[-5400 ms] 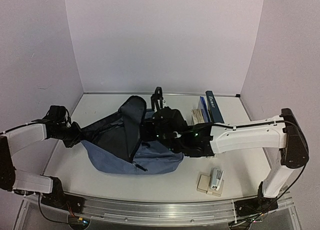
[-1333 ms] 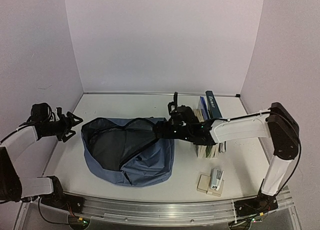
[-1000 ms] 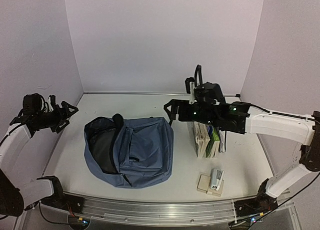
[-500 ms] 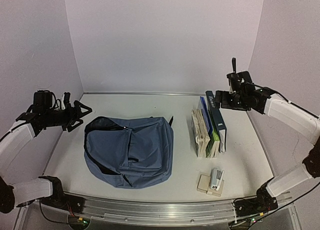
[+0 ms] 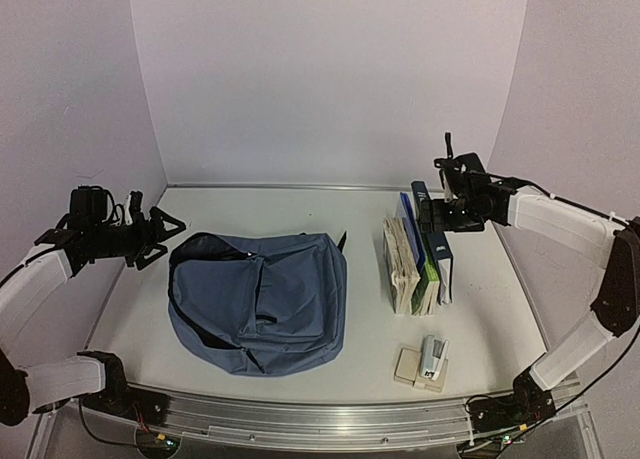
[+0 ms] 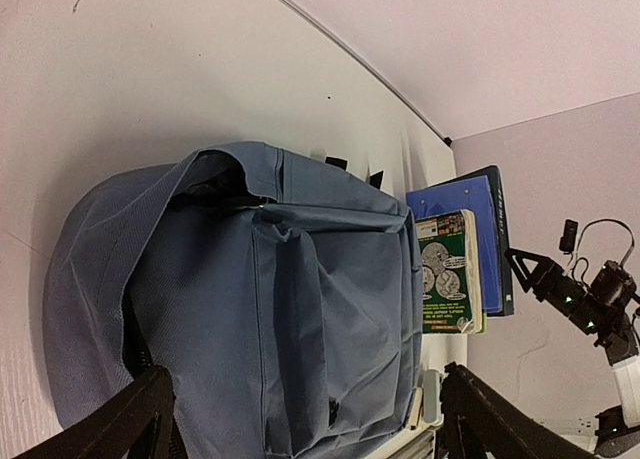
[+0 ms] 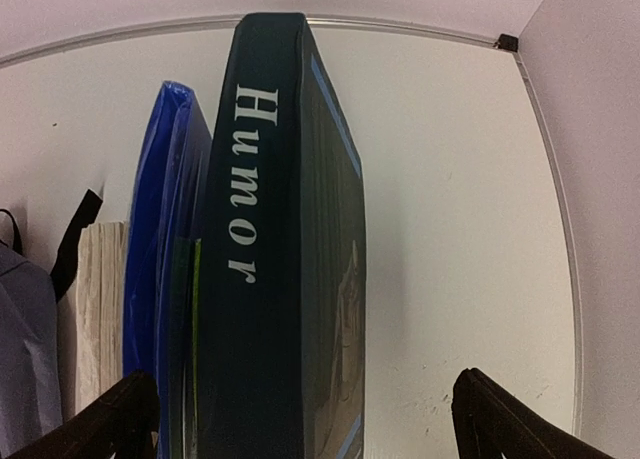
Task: Pack the student bag
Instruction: Pick up the book from the center of the board.
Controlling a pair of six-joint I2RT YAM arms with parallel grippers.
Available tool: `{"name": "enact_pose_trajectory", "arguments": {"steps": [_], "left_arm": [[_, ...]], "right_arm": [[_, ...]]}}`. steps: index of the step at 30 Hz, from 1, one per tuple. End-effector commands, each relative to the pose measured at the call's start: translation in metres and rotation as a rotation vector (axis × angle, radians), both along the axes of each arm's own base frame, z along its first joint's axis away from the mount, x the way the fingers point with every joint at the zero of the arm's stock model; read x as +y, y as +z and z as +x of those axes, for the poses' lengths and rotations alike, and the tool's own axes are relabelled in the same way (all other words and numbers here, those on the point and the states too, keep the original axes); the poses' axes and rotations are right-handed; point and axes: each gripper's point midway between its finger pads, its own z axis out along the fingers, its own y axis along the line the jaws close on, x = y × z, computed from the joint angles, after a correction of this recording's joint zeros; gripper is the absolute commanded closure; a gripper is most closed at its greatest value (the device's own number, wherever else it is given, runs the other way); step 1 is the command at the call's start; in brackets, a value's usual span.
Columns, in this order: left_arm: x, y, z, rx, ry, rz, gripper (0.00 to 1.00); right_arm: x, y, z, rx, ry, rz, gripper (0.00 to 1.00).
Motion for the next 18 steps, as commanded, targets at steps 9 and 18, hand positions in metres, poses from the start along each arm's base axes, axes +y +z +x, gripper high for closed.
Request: {"name": "enact_pose_trajectory", "arguments": {"steps": [9, 18], "left_arm": [[-0.001, 0.004, 0.005, -0.03, -0.009, 0.005, 0.07], [0.0, 0.0, 0.007, -0.024, -0.005, 0.016, 0.07]], "right_arm": [[-0.009, -0.012, 0.017, 0.029, -0.012, -0.029, 0.13], [-0.009, -0.017, 0.017, 0.054, 0.011, 0.019, 0.42]]}}
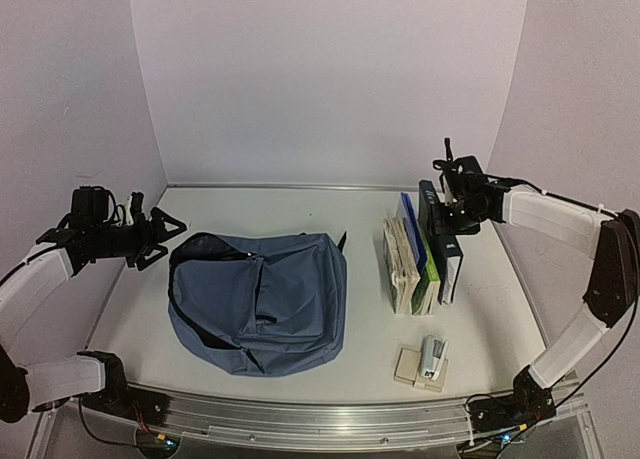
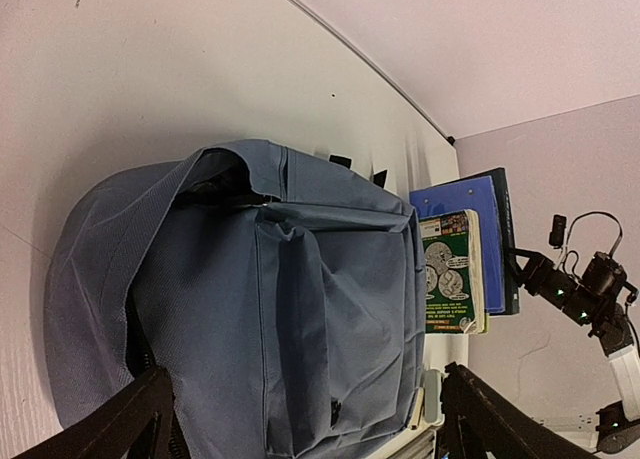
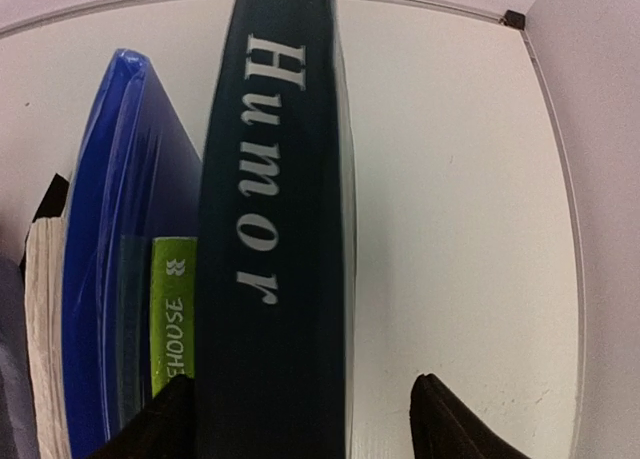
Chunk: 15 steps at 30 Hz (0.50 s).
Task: Pack the student bag
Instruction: Pick up the book from the center of the board.
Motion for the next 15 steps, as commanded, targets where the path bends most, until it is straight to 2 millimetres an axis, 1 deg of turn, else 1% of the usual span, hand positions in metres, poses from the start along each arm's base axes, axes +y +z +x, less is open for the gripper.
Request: {"name": "enact_pose_trajectory", "arguments": {"steps": [1, 7, 10, 13, 15], "left_arm": [[0.0, 0.005, 0.006, -0.04, -0.007, 0.014, 0.07], [0.0, 0.005, 0.006, -0.04, -0.008, 0.014, 0.07], [0.0, 0.006, 0.007, -0.044, -0.008, 0.017, 0.07], [-0.001, 0.009, 0.006, -0.056, -0.021, 0.019, 0.07], [-0.002, 0.015, 0.007, -0.075, -0.034, 0.022, 0.07]], "right_arm": [[0.002, 0.004, 0.006, -0.006, 0.011, 0.032, 0.43], [-0.003, -0.004, 0.006, 0.01, -0.001, 0.035, 0.48], [-0.009, -0.006, 0.007, 0.009, -0.015, 0.025, 0.54], [-0.014, 0.004, 0.009, -0.019, -0.034, 0.018, 0.62], [-0.018, 0.02, 0.01, -0.059, -0.048, 0.019, 0.64]]}}
